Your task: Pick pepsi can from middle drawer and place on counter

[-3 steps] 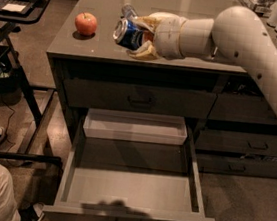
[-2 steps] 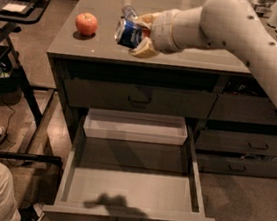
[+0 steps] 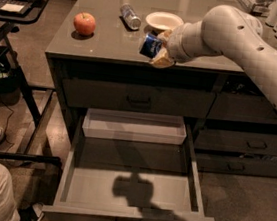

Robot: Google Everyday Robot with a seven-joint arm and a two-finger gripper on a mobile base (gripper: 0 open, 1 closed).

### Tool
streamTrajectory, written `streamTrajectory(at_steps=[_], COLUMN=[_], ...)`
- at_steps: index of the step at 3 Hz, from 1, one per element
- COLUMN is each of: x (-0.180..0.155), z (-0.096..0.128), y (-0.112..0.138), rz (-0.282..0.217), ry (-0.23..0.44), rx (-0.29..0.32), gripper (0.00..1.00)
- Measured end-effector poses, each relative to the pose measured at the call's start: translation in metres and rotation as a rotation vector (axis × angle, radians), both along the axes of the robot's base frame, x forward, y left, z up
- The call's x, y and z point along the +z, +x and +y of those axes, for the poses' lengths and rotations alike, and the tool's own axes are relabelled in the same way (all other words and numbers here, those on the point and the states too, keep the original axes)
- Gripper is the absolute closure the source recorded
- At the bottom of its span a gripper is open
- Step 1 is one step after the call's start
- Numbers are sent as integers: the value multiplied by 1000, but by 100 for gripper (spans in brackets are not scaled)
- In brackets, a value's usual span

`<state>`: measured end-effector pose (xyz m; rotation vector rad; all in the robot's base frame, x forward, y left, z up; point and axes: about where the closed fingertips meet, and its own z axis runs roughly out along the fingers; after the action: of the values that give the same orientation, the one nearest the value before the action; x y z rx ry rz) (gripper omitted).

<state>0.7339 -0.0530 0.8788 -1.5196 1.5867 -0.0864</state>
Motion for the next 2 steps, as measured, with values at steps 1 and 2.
streamTrajectory(at_steps=[1, 2], x=[-19, -23], z=[-19, -20], y=[27, 42], rz=[23, 32], ry=[16, 11], rx=[-59, -60], gripper=[100, 100])
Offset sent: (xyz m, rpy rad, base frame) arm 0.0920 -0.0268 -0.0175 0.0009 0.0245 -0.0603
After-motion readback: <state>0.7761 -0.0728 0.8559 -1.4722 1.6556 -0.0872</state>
